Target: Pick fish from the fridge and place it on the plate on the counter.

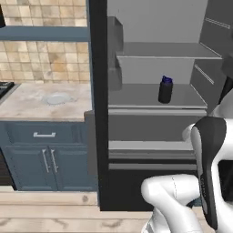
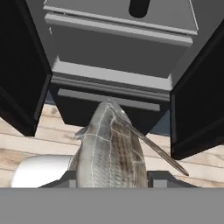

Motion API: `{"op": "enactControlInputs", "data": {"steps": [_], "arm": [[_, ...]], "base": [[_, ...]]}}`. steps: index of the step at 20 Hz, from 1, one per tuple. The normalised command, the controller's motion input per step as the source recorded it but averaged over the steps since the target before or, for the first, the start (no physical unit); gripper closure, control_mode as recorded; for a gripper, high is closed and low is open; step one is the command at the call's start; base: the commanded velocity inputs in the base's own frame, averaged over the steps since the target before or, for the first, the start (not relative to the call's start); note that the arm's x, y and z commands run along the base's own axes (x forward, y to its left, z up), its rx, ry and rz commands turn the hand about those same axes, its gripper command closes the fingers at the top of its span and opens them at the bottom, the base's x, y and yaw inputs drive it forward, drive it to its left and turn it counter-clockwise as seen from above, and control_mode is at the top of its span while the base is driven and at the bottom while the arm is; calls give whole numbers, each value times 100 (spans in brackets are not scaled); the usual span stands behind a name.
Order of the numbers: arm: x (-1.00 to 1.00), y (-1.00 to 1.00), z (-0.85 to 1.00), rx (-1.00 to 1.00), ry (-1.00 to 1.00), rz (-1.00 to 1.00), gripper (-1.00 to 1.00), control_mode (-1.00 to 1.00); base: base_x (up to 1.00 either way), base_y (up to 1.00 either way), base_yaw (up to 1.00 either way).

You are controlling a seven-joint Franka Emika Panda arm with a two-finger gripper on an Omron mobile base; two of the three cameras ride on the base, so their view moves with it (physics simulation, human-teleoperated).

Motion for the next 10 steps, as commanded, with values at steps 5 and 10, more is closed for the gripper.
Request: {"op": "enactControlInputs", "data": {"steps": [5,10], "arm": [[0,0,0,0,0,0,100,100],[0,0,0,0,0,0,100,100]], "base": [[-36,-94,54],[-69,-35,46]]}}
